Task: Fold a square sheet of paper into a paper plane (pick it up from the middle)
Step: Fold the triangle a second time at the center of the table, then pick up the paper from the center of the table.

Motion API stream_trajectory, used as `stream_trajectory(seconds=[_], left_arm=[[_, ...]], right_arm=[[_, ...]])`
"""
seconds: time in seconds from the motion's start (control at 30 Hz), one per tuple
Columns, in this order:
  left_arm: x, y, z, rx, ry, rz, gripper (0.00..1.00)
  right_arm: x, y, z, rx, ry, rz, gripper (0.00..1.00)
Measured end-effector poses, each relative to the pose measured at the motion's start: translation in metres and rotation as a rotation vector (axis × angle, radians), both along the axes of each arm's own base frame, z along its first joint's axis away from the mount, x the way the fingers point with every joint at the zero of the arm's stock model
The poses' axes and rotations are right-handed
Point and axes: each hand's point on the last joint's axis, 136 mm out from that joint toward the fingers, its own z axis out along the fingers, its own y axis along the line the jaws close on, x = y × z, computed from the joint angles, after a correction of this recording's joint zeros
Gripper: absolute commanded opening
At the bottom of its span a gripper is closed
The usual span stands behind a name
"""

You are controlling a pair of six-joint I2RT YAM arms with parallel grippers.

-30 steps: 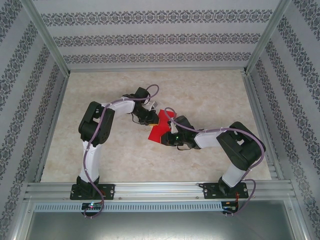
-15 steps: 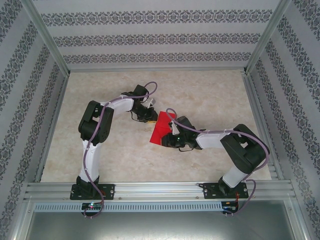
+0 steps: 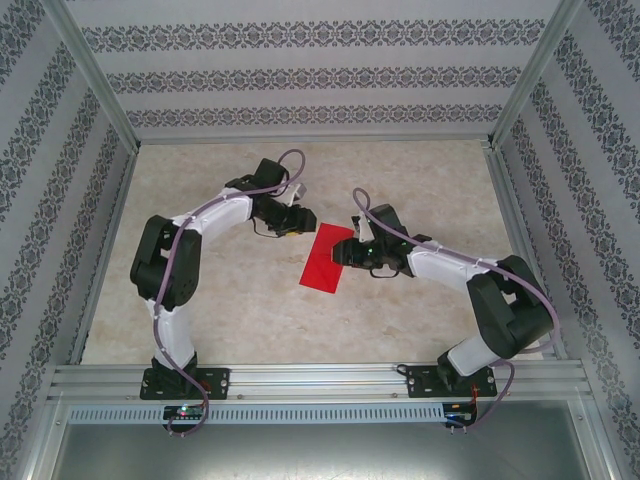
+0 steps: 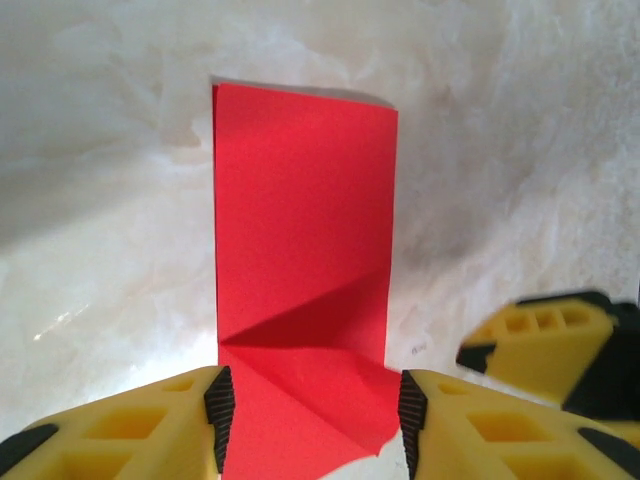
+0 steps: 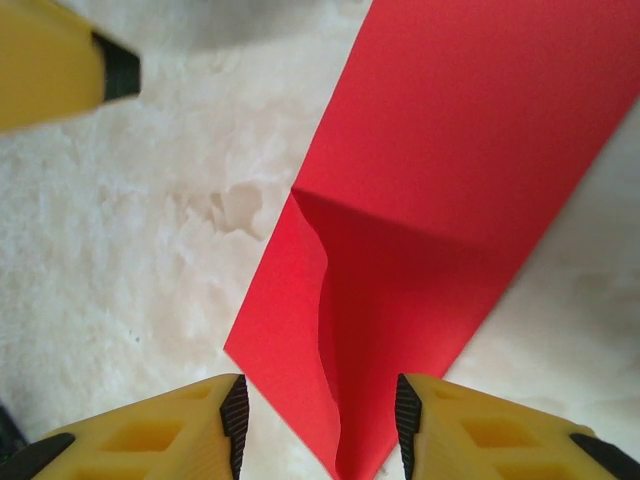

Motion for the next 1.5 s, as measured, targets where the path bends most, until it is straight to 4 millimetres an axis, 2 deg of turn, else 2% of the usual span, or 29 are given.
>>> stream_trajectory(seconds=[0.13, 0.23, 0.43, 0.5, 0.6, 0.73, 0.87, 1.0, 1.07, 1.23, 1.37, 1.5], left_arm=[[-0.015, 0.006, -0.004, 0.004, 0.014, 0.005, 0.62], [-0.023, 0.009, -0.009, 0.008, 0.031, 0.009, 0.63], [-0.033, 0.012, -0.008, -0.008, 0.030, 0.020, 0.64], [-0.034, 0.013, -0.008, -0.015, 0.027, 0.023, 0.64], [-0.037, 0.015, -0.009, -0.028, 0.031, 0.033, 0.64], [-0.040, 0.018, -0.008, -0.050, 0.033, 0.048, 0.65], [-0.036, 0.023, 0.000, -0.110, 0.013, 0.089, 0.65], [-0.031, 0.028, 0.007, -0.185, -0.002, 0.142, 0.65], [-0.029, 0.029, 0.013, -0.222, -0.011, 0.166, 0.71], [-0.025, 0.024, 0.041, -0.330, -0.075, 0.196, 0.73], [-0.018, 0.018, 0.067, -0.424, -0.115, 0.210, 0.73], [-0.015, 0.013, 0.080, -0.490, -0.112, 0.215, 0.72]], right_arm=[[0.012, 0.008, -0.004, -0.015, -0.001, 0.034, 0.47], [0.015, 0.011, -0.011, -0.029, 0.012, 0.055, 0.46], [0.009, 0.021, -0.033, -0.050, 0.066, 0.105, 0.40], [0.003, 0.027, -0.038, -0.047, 0.085, 0.130, 0.35], [-0.004, 0.036, -0.042, -0.025, 0.108, 0.158, 0.22], [-0.005, 0.042, -0.039, 0.018, 0.117, 0.165, 0.11], [-0.001, 0.046, -0.027, 0.088, 0.110, 0.165, 0.05], [0.002, 0.047, 0.000, 0.180, 0.084, 0.168, 0.04], [0.003, 0.049, 0.016, 0.229, 0.065, 0.176, 0.04], [0.006, 0.051, 0.054, 0.348, 0.015, 0.191, 0.04], [0.005, 0.055, 0.076, 0.426, -0.002, 0.203, 0.04], [0.008, 0.057, 0.092, 0.485, -0.016, 0.208, 0.04]])
